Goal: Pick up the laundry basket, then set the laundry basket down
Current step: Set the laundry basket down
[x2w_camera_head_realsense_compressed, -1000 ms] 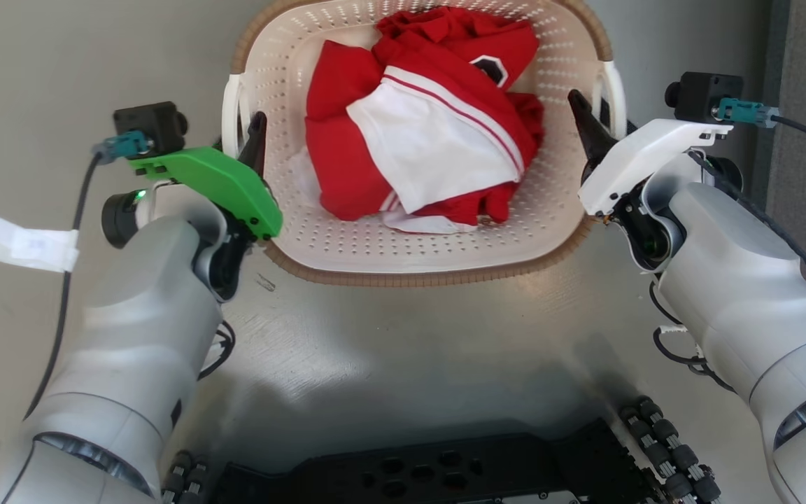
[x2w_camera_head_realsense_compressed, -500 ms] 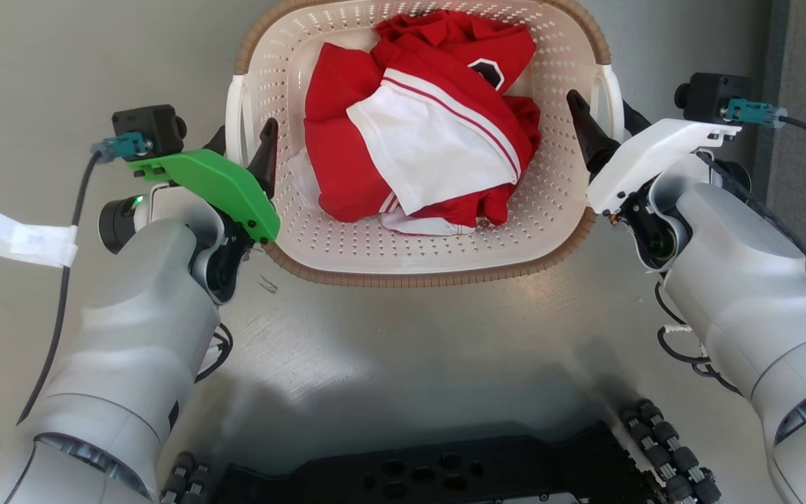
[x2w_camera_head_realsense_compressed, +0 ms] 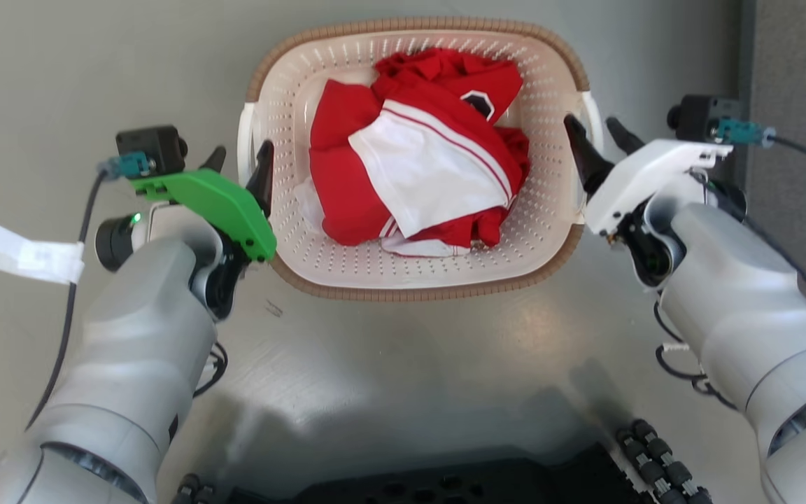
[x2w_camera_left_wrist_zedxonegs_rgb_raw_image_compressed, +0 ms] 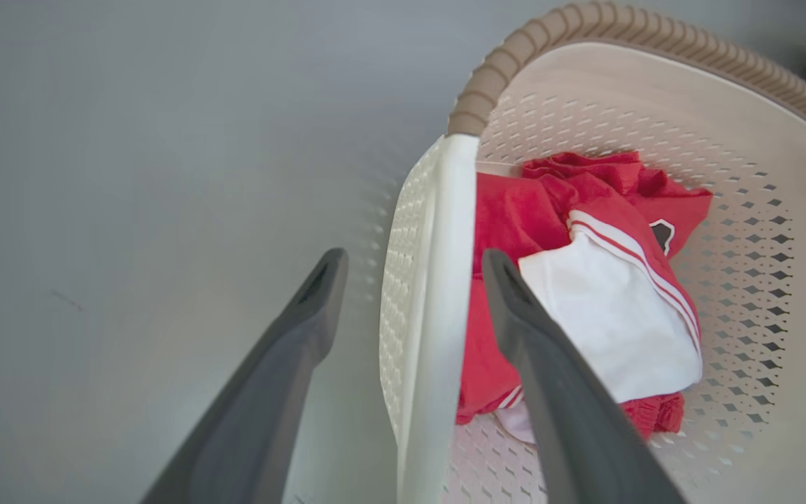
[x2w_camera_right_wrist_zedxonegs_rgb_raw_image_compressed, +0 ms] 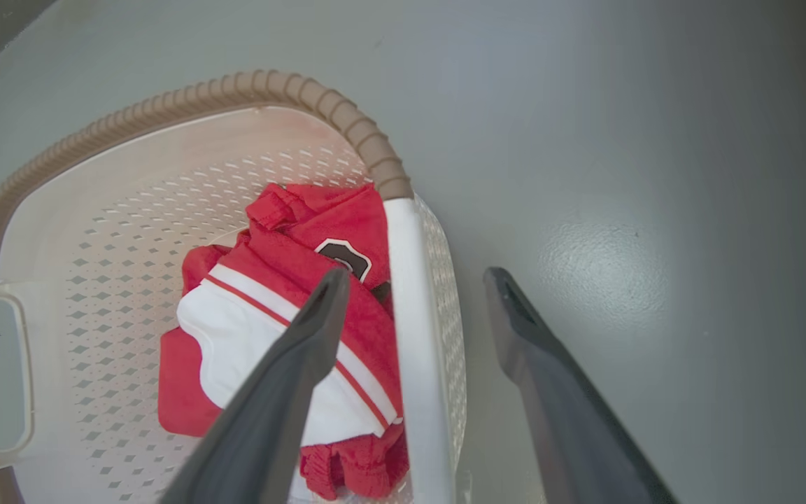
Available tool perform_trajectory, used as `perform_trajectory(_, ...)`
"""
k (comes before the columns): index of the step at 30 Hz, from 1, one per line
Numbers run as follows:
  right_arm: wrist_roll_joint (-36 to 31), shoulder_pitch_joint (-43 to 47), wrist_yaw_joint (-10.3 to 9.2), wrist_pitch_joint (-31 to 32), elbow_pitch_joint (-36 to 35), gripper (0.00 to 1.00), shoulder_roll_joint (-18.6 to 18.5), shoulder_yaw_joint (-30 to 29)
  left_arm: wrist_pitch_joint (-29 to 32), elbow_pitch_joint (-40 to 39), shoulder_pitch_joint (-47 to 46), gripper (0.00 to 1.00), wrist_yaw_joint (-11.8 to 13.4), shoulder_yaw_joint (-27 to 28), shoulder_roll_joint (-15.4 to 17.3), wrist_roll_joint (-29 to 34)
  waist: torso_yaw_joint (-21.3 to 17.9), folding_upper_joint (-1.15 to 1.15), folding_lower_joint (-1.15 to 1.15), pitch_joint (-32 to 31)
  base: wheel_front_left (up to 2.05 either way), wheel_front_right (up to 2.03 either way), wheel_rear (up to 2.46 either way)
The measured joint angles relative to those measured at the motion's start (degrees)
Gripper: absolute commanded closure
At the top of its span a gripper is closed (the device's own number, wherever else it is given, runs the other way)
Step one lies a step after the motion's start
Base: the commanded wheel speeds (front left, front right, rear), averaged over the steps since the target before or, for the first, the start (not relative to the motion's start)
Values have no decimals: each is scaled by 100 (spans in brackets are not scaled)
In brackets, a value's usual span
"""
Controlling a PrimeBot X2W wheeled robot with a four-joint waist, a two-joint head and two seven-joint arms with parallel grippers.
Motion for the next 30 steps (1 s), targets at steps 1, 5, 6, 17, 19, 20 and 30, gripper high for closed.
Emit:
perform_trajectory(1, 0, 36, 0, 0, 15, 0, 7, 0, -8, 22, 34, 0, 0, -22, 0, 10, -3, 0, 0, -49, 0, 0, 0)
perform_trajectory(5, 1, 201, 0, -1, 46, 0, 40, 2, -23, 80, 175, 0, 0, -122, 7, 123, -29, 0, 0, -277, 0, 0, 0)
perform_trajectory(6, 1, 230, 0, -1, 48, 0, 46, 2, -24, 85, 214, 0, 0, -141, 10, 140, -38, 0, 0, -341, 0, 0, 0)
perform_trajectory(17, 31, 562, 0, -7, 54, 0, 33, -188, -118, 110, 689, 0, 0, -489, 85, 346, -153, 0, 0, -1236, 0, 0, 0)
perform_trajectory(19, 29, 585, 0, -7, -35, 0, 11, -226, -123, 110, 758, 0, 0, -525, 91, 388, -169, 0, -1, -1394, 0, 0, 0)
perform_trajectory(20, 23, 591, 0, -7, -86, 0, 7, -236, -124, 107, 784, 0, 0, -533, 96, 420, -177, 0, -1, -1477, 0, 0, 0)
perform_trajectory(30, -483, 664, 0, -7, -641, 0, -157, -405, -172, -96, 850, 0, 0, -595, 197, 630, -226, 0, -1, -2298, 0, 0, 0)
